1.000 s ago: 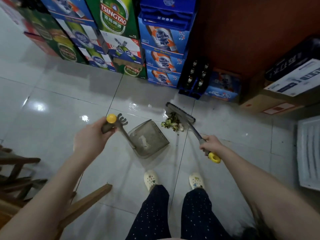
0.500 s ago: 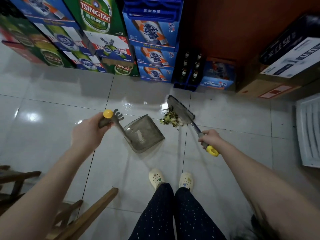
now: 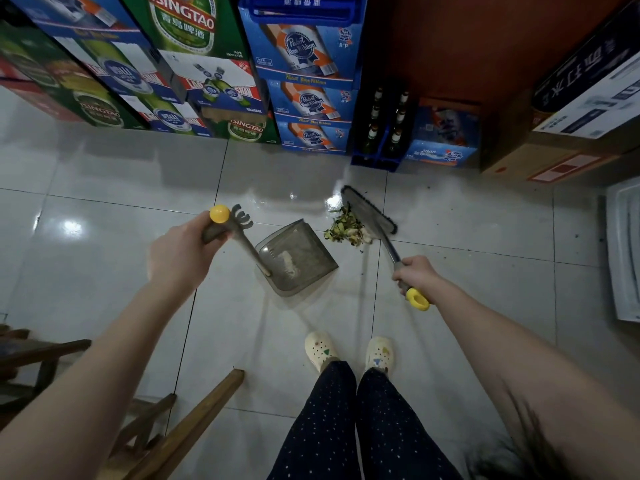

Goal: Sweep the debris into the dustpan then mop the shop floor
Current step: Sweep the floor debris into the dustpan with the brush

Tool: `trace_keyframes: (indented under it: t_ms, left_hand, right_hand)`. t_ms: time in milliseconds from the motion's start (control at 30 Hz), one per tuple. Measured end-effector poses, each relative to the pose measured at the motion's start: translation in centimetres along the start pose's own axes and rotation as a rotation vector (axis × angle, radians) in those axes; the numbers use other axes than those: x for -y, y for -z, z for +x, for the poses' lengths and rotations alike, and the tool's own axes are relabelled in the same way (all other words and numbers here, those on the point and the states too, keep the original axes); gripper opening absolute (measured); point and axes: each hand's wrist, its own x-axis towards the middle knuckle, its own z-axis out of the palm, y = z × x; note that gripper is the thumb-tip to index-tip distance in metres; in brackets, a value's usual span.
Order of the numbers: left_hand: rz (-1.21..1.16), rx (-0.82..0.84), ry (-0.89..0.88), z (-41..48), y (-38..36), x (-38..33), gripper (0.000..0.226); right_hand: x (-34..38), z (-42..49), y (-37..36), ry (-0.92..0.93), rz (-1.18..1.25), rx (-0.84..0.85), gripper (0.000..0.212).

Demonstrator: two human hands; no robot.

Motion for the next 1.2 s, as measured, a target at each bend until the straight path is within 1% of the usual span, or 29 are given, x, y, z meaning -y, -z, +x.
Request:
trace_keyframes:
  t_ms: [200, 433, 700, 833, 933, 1000, 1067, 1200]
  left_hand:
    - [0.01, 0.002, -0.012, -0.5, -0.2, 0.0, 0.02]
    - [0.053, -0.002, -0.027, -0.9, -0.5, 0.4, 0.027]
    - [0.065, 0.01, -0.038, -1.7, -1.0, 1.6, 0.028]
    - [0.063, 0.014, -0.044, -2.1, -1.0, 1.6, 0.028]
    - [0.043, 0.013, -0.036, -2.3, -0.9, 1.6, 0.026]
    - [0.036, 0.006, -0.039, -2.4, -1.0, 1.6, 0.026]
    - [0.029, 0.011, -0.041, -2.5, -1.0, 1.6, 0.025]
    - [0.027, 0.011, -0.036, -2.7, -1.0, 1.4, 0.026]
  right_hand:
    - [0.9, -0.8, -2.7, -0.004, 0.003, 0.037, 0.008]
    - [1.1, -2.9, -5.6, 0.02, -0.061, 0.103, 0.009]
    - [0.8, -7.1, -7.2, 0.021, -0.049, 0.232, 0.035]
    - [0.9, -9.2, -7.1, 0.028, -0.013, 0.291, 0.038]
    - [1.5, -10.5, -5.7, 0.027, -0.005, 0.285, 0.031]
    - [1.8, -11.2, -4.5, 0.029, 0.009, 0.266, 0.031]
    - [1.8, -11.4, -3.4, 0.047, 0.008, 0.24, 0.034]
    - [1.5, -10.0, -1.9, 0.06, 0.015, 0.172, 0.049]
